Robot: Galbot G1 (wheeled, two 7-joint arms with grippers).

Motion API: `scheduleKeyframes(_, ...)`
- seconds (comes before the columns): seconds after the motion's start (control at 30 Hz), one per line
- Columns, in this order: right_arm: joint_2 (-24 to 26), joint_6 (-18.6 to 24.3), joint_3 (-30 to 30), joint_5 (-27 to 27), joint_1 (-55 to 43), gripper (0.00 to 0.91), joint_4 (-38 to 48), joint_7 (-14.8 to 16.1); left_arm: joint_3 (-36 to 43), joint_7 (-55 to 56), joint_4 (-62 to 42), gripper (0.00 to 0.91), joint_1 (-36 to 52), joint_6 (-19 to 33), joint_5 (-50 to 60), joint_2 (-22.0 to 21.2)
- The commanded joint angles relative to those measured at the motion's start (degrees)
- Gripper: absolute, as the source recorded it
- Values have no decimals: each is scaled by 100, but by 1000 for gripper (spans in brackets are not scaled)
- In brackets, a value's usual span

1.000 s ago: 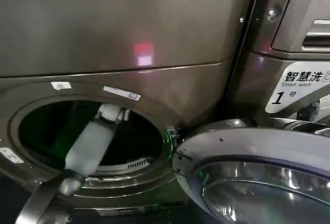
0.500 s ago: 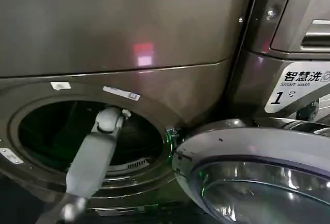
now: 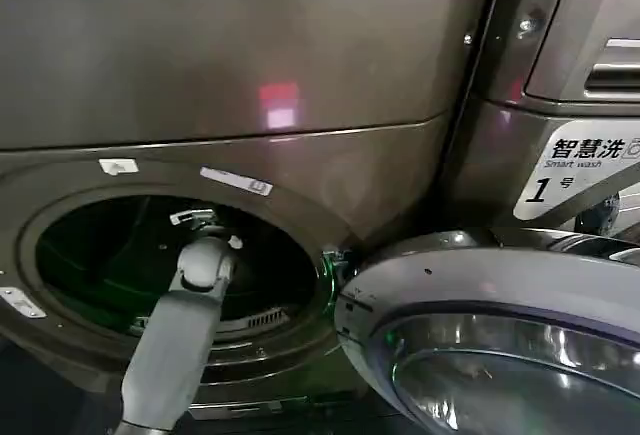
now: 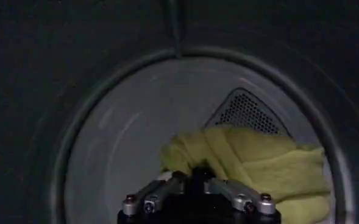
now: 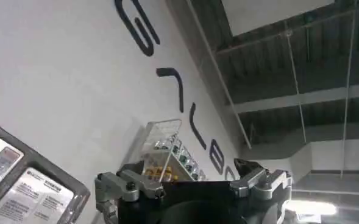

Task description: Grasp the clothes from the dryer.

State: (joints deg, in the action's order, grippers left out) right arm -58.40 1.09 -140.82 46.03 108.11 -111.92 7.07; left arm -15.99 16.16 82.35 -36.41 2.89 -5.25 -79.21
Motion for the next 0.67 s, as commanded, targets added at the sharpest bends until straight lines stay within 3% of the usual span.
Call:
scheduleKeyframes(0.03, -4, 26, -31, 8, 1, 907, -1, -6, -59, 35, 122, 0, -128, -7, 7, 0)
scheduleKeyframes(0.67, 6, 32, -59, 6, -20, 907, -71, 134, -13, -3, 103, 0, -62, -48, 23, -32)
